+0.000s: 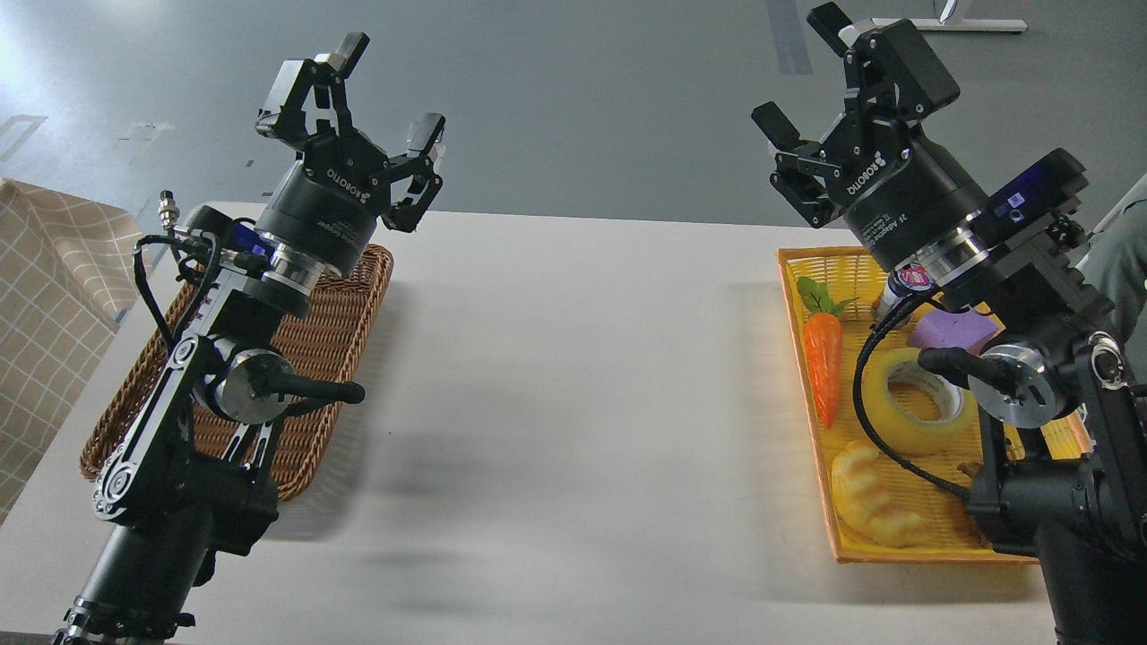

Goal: Place and transfer tape with both arms

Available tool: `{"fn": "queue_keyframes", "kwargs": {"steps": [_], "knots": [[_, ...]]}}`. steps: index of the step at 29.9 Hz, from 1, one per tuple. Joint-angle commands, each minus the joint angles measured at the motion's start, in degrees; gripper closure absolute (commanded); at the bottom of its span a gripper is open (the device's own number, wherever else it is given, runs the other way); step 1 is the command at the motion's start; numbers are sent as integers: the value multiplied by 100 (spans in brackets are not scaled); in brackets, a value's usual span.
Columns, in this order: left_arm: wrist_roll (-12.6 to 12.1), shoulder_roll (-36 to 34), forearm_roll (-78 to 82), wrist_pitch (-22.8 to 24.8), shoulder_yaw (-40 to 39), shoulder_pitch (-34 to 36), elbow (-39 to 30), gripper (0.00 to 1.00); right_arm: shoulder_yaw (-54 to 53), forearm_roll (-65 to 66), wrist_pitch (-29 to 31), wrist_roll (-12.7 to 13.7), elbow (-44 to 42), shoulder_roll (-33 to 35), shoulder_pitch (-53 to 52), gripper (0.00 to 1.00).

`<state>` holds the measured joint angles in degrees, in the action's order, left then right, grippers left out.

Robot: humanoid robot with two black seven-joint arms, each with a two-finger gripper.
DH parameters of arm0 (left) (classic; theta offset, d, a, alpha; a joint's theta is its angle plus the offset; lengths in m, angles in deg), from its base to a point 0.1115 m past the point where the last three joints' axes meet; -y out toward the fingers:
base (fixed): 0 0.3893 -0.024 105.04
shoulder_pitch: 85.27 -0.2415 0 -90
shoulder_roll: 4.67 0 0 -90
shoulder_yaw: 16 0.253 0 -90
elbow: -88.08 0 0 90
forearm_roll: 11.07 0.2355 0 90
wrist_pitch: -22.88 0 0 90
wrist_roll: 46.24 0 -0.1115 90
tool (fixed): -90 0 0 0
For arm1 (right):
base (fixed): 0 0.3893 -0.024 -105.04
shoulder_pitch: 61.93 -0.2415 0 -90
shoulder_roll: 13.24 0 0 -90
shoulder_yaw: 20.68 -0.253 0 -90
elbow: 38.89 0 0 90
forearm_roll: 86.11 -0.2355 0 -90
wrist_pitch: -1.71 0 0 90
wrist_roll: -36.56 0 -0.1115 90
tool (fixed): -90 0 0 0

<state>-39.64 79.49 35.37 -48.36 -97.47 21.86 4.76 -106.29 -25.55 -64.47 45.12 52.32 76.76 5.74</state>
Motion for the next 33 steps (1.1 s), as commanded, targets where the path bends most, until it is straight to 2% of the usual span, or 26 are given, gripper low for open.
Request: {"fn": "queue_keyframes", "kwargs": {"steps": [1, 11, 33], "knots": [[0, 5, -3, -12, -9, 19, 0, 2, 1, 0, -10, 23, -7, 0, 9, 0], [0, -4, -3, -153, -9, -8, 0, 2, 19, 9, -10, 23, -25, 0, 26, 0], [0, -13, -3, -153, 0, 54, 9, 2, 36, 17, -18, 32, -25, 0, 70, 0]]}}
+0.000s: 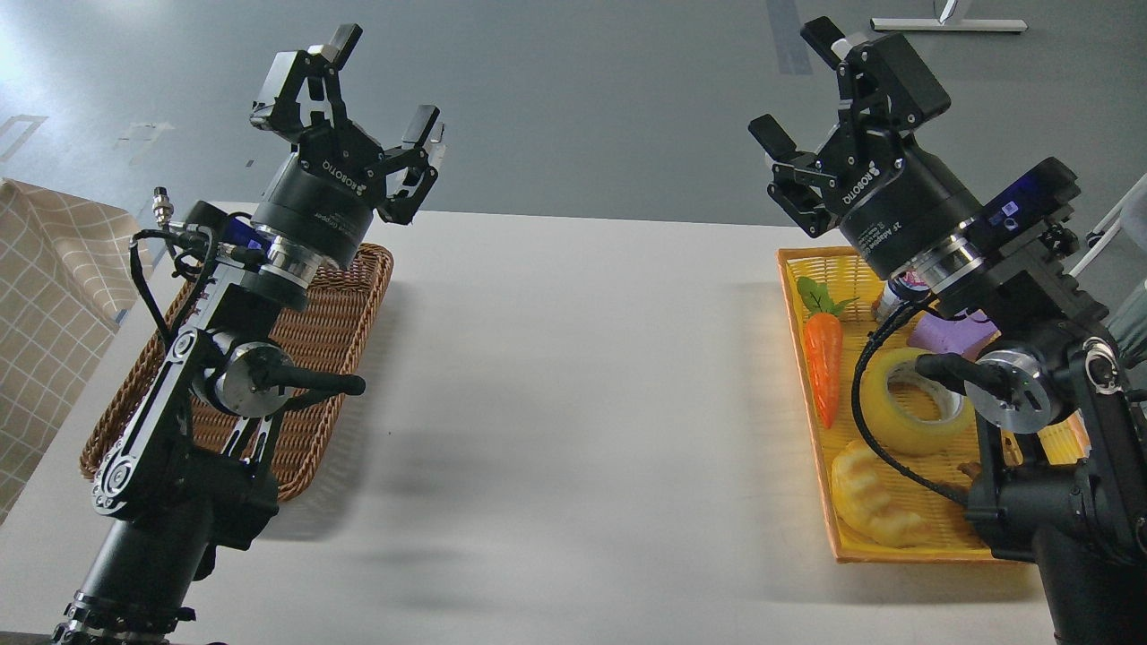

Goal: Place and transfer tape with both arms

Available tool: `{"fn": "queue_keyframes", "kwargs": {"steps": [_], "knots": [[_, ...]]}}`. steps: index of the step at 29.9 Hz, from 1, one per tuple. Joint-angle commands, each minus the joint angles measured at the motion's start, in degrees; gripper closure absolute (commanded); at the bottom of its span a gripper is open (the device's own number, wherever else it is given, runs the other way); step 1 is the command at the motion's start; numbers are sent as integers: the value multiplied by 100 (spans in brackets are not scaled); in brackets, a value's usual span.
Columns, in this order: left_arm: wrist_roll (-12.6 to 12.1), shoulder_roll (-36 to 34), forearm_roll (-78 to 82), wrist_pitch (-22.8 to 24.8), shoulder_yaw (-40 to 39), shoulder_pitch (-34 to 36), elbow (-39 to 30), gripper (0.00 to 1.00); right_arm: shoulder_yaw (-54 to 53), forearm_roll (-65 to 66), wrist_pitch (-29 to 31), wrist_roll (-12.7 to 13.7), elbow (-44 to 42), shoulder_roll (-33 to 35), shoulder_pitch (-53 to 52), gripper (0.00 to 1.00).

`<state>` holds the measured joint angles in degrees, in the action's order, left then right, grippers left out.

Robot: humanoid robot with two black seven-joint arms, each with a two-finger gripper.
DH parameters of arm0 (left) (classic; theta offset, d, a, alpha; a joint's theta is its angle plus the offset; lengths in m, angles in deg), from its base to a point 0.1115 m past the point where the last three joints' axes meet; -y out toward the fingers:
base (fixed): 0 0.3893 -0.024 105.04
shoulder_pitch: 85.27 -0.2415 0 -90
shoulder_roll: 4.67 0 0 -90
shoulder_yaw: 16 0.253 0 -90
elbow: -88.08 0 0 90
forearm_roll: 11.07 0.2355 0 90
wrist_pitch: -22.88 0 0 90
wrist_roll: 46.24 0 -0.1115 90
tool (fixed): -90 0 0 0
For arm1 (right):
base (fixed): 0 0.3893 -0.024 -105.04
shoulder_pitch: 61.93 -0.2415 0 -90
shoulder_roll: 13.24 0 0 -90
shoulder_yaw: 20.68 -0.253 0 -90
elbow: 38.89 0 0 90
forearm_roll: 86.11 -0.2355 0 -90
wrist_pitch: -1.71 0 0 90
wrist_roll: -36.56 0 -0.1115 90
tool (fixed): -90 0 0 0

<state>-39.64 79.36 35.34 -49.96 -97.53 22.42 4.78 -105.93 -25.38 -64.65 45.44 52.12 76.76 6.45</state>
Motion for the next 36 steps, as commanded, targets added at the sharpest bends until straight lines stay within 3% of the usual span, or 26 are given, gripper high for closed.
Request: {"fn": "queue_keyframes", "kwargs": {"steps": [1, 14, 19, 29, 34, 36], "knots": [[0, 0, 0, 7, 6, -3, 7, 2, 0, 0, 0, 0, -4, 0, 0, 0], [-9, 0, 0, 7, 15, 68, 33, 2, 0, 0, 0, 0, 4, 0, -17, 0], [-9, -18, 0, -2, 15, 76, 33, 2, 53, -9, 62, 228, 4, 0, -79, 0], [-9, -9, 0, -2, 15, 68, 33, 2, 44, 0, 53, 202, 4, 0, -61, 0], [-18, -18, 9, -11, 15, 68, 33, 2, 26, 17, -61, 246, 4, 0, -9, 0], [-18, -27, 0, -11, 23, 68, 33, 2, 9, 18, -358, 255, 39, 0, 0, 0]]}}
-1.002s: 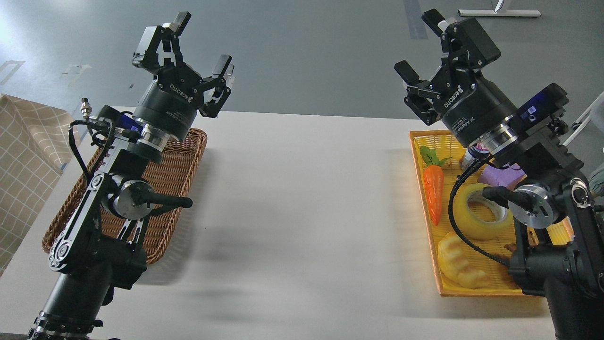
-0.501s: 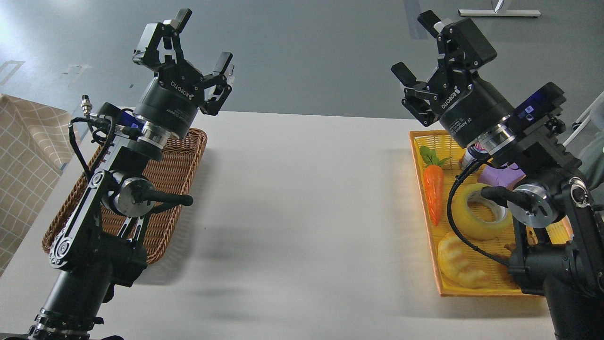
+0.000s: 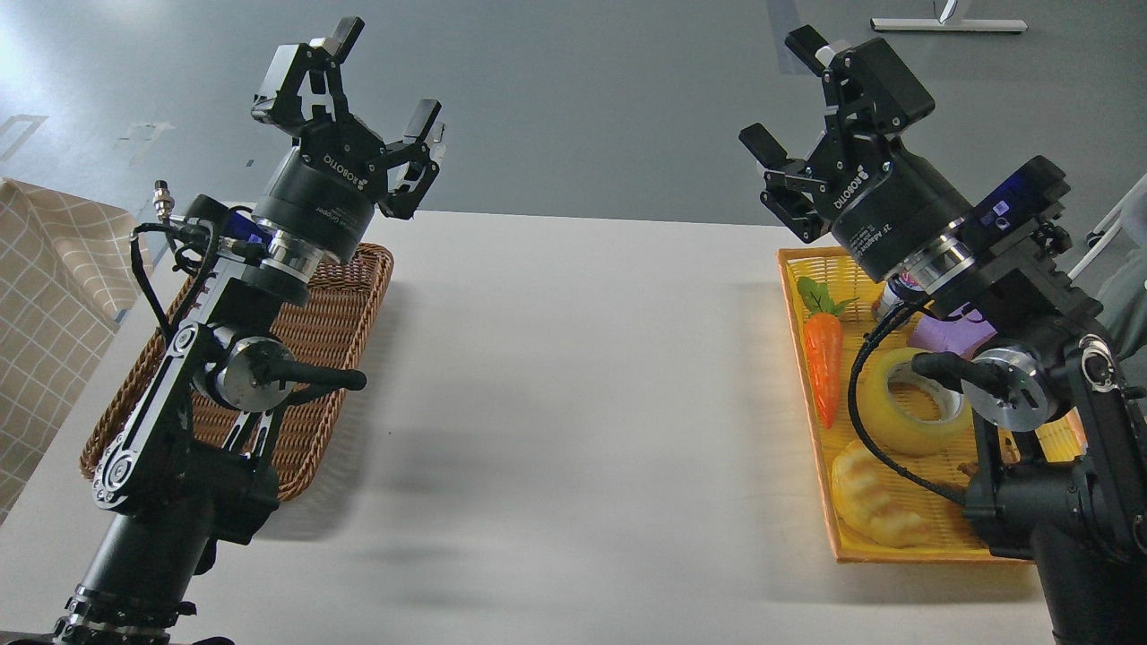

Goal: Place and transfer tape with both arms

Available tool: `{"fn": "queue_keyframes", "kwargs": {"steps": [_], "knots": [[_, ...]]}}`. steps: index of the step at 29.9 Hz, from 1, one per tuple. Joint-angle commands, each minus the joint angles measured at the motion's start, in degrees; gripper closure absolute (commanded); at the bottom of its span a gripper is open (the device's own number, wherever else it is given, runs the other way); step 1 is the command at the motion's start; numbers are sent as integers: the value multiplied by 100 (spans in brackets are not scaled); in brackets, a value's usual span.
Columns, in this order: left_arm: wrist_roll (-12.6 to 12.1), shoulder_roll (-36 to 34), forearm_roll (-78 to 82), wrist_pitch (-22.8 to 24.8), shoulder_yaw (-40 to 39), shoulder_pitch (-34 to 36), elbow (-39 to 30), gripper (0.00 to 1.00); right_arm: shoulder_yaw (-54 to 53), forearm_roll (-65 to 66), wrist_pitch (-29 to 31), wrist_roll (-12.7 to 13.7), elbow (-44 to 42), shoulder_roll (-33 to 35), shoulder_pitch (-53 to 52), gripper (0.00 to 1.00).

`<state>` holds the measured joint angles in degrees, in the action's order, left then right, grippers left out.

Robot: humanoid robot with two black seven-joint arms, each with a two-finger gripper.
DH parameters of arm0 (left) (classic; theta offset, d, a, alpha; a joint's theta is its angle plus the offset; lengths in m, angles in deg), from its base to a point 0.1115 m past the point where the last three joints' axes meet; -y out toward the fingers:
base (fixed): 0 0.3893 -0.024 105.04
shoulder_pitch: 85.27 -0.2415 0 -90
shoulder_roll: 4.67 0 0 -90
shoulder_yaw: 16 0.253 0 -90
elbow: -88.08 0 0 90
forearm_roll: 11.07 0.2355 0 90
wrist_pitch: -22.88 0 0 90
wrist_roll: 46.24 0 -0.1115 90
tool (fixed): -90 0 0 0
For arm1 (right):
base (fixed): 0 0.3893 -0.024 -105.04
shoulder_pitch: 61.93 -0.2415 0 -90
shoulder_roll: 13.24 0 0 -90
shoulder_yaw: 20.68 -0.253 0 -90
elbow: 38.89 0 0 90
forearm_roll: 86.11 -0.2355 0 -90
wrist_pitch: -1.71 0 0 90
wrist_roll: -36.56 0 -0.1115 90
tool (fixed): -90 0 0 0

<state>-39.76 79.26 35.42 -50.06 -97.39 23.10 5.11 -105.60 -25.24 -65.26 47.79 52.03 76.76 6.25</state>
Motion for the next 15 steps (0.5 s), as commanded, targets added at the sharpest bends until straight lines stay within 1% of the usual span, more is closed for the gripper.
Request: {"fn": "queue_keyframes", "kwargs": {"steps": [1, 2, 5, 8, 10, 12, 15], "knots": [[-6, -26, -8, -1, 0, -1, 0, 2, -24, 4, -404, 19, 57, 0, 11, 0], [3, -26, -8, -1, 0, 8, 0, 2, -16, 13, -605, 19, 83, 0, 2, 0], [3, -26, -8, -1, 0, 8, 0, 2, -15, 22, -817, 2, 101, 0, -7, 0], [3, -26, -8, -1, 0, 0, 0, 2, -24, 39, -818, -33, 92, 0, -16, 0], [-6, -26, -8, -1, 0, -1, 0, 2, -15, 39, -818, -33, 84, 132, -33, 0], [-6, -26, -8, -1, 0, -1, 8, 2, -15, 48, -809, -42, 66, 386, -60, 0], [3, -26, -8, -1, 0, -1, 8, 2, 2, 162, -783, -60, 57, 939, -60, 0]]}}
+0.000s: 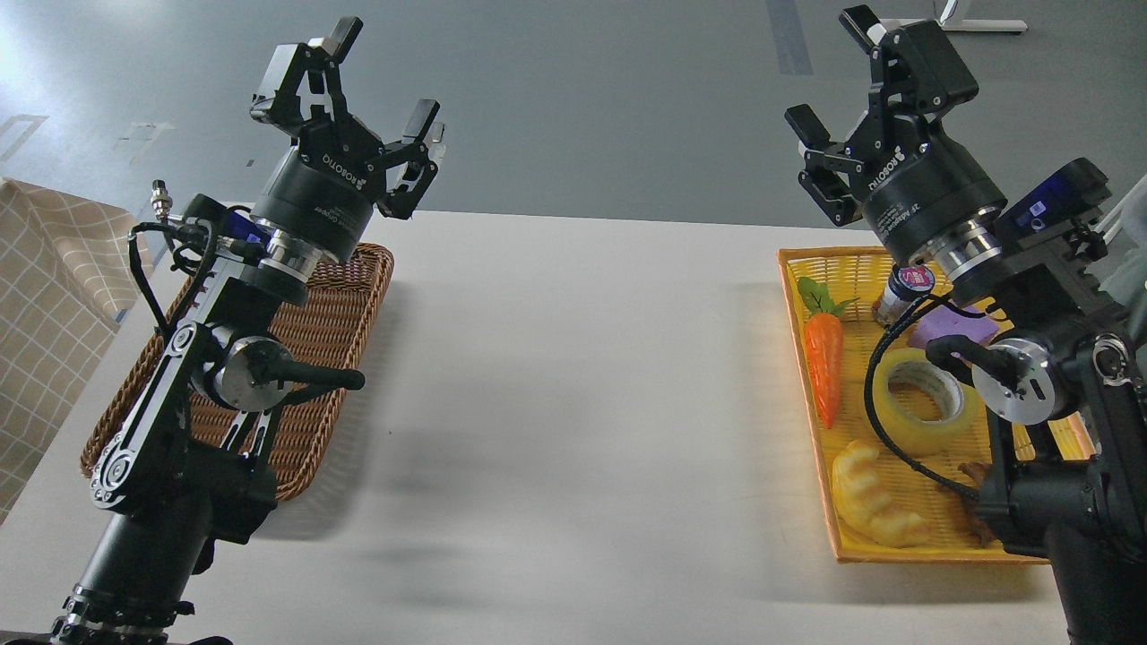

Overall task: Place and transfer tape with both arms
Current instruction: 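Move the right gripper down into the tray toward the yellow tape roll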

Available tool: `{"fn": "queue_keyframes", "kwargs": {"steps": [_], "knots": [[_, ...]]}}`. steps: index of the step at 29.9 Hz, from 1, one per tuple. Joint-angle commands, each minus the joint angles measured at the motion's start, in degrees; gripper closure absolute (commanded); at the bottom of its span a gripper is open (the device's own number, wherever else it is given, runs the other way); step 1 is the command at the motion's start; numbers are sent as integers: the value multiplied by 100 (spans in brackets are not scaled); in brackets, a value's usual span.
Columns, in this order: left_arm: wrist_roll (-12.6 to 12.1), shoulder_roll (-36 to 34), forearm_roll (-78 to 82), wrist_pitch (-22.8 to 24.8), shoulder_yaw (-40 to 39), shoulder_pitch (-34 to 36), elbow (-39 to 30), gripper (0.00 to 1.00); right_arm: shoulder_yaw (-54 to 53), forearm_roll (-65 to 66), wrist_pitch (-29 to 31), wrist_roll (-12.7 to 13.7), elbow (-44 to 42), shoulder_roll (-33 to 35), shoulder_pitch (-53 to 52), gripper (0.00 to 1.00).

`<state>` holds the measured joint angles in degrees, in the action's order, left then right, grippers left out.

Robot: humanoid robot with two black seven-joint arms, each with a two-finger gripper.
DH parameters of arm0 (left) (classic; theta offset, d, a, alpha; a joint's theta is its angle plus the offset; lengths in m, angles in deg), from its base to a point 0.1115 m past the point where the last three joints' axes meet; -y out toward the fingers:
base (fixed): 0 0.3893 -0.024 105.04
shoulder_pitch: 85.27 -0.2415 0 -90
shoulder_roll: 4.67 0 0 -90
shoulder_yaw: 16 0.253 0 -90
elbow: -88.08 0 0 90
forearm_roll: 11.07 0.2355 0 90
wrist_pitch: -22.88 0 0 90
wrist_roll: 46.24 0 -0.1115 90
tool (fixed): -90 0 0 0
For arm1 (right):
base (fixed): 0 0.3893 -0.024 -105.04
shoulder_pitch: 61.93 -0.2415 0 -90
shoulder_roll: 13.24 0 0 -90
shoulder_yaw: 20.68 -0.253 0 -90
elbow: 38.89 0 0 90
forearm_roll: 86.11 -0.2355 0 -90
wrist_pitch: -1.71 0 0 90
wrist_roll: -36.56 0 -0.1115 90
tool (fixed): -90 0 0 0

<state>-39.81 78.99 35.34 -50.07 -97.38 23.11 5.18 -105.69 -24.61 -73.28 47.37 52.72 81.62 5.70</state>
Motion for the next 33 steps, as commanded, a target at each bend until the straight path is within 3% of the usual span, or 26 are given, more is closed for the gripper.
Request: {"fn": "queue_keyframes", "kwargs": {"steps": [1, 7, 12, 18, 23, 33], "knots": [[7, 1, 0, 1, -10, -1, 2, 2, 11, 212, 27, -17, -12, 724, 13, 0], [7, 28, 0, 1, -10, -10, 2, 2, 64, 644, 45, -17, -64, 1596, 92, 0], [7, 36, 0, 1, -27, -19, 2, 2, -59, 618, 54, -17, 181, 1746, 224, 0], [7, 19, 0, 9, -27, -19, 2, 2, -919, 609, 45, -8, 331, 1922, 294, 0], [7, 1, -9, 9, -36, -28, 2, 2, -1123, 609, 440, 0, 314, 2291, 426, 0], [16, -7, -9, 44, -62, -45, 2, 2, -2283, 618, 467, -61, 779, 1289, 769, 0]]}}
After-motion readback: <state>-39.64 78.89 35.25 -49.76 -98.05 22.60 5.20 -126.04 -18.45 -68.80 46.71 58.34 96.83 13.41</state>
